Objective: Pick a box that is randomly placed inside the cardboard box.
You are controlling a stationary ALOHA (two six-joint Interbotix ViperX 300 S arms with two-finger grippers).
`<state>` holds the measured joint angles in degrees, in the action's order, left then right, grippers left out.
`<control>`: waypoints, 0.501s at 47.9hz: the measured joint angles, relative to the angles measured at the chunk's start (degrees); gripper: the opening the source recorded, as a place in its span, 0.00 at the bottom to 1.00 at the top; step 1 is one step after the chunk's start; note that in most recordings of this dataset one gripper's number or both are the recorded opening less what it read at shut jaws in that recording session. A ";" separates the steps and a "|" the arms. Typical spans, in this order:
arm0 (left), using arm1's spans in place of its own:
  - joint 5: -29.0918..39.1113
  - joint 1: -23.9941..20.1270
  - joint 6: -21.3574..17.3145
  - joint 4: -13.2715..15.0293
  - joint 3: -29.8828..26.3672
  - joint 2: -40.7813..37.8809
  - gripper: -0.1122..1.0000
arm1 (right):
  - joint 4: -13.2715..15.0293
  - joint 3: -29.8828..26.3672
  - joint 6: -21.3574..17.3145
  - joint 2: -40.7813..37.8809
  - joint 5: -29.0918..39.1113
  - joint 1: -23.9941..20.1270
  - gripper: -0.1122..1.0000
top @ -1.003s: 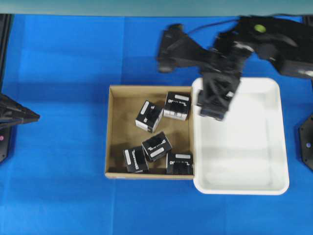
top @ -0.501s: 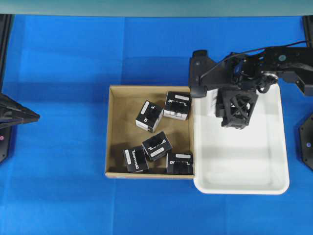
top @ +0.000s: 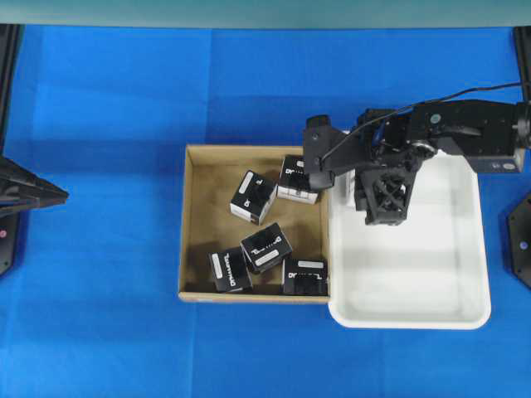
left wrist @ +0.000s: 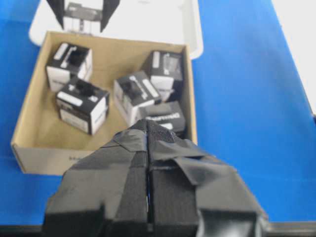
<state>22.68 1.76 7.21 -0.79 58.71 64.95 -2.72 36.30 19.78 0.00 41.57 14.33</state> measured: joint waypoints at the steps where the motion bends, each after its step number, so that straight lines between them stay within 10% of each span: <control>1: -0.09 0.00 0.00 -0.09 0.00 0.00 0.04 | 0.09 0.00 0.09 -0.09 -0.09 0.09 0.74; 16: -1.23 0.09 0.00 0.00 0.00 -0.88 0.04 | 0.00 0.09 -0.44 -0.53 -0.44 0.26 0.75; 24: -1.23 0.00 0.00 -0.09 0.00 -0.97 0.04 | 0.09 0.00 -1.05 -0.53 -1.41 0.35 0.99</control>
<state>21.45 1.76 7.21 -0.88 58.71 63.98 -2.64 36.30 18.72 -0.53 40.17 14.68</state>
